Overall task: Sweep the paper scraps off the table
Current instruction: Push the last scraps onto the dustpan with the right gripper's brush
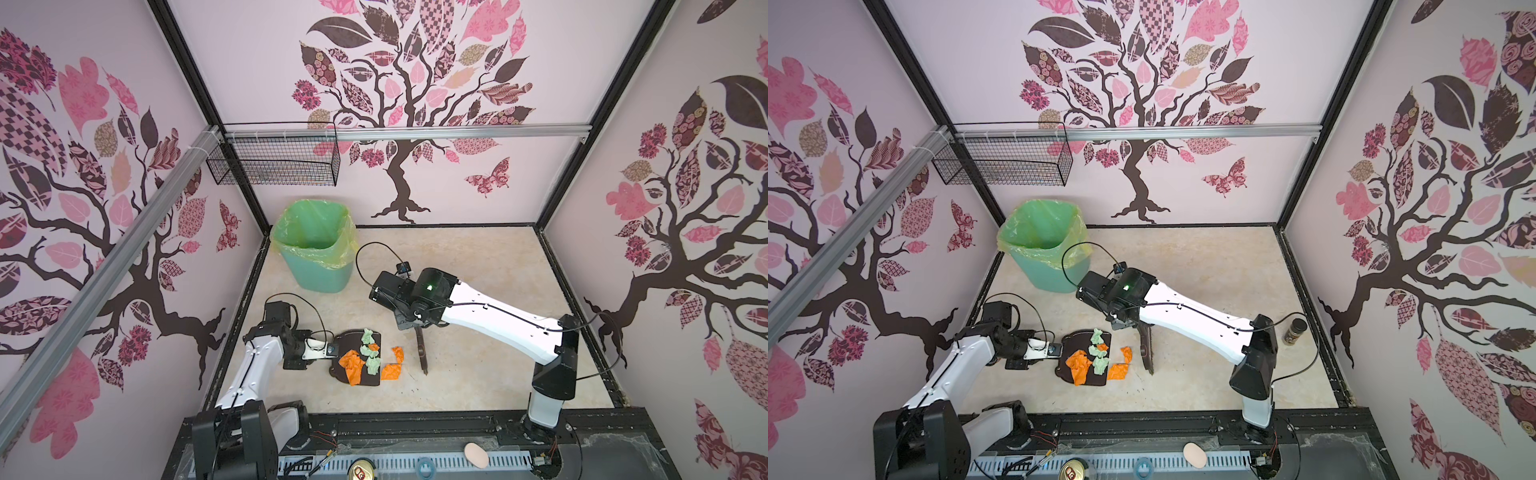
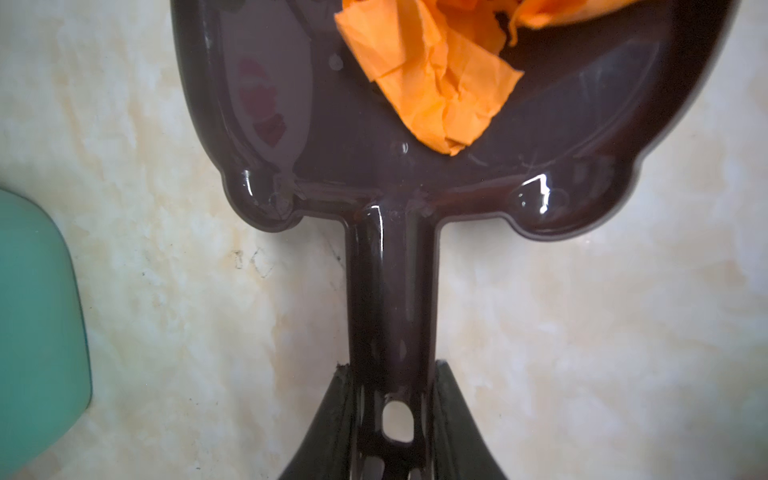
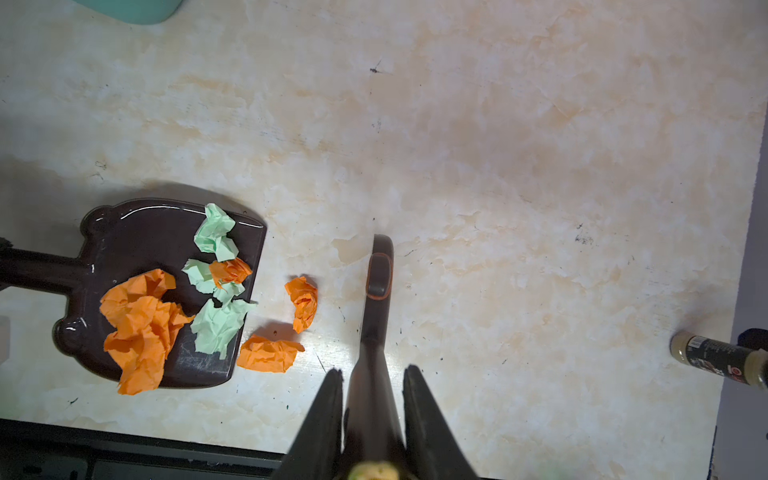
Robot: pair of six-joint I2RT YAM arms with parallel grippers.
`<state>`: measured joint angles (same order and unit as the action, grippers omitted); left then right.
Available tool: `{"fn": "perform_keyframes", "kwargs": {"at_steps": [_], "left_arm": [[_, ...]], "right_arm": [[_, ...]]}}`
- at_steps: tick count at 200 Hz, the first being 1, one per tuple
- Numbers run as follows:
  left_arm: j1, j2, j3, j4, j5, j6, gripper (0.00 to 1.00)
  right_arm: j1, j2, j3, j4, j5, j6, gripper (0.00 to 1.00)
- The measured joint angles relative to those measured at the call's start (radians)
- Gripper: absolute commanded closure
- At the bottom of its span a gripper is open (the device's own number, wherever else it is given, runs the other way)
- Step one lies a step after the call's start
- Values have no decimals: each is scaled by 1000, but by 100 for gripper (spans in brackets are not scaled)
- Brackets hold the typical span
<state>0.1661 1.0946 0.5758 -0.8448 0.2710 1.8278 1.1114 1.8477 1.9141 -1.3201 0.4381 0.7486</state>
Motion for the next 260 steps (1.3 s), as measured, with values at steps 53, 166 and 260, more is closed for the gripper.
{"fn": "perform_keyframes", "kwargs": {"at_steps": [53,166,260], "left_arm": [[0,-43,-62,-24,10,10,100],[-19,62,-17,4,3,-60,100],[-68,76,8,1,5,-129,100]], "right_arm": [[32,66,60,-4,-10,11,100],[134,282,410,-14,-42,21,100],[138,275,450,-59,91,46,100]]}}
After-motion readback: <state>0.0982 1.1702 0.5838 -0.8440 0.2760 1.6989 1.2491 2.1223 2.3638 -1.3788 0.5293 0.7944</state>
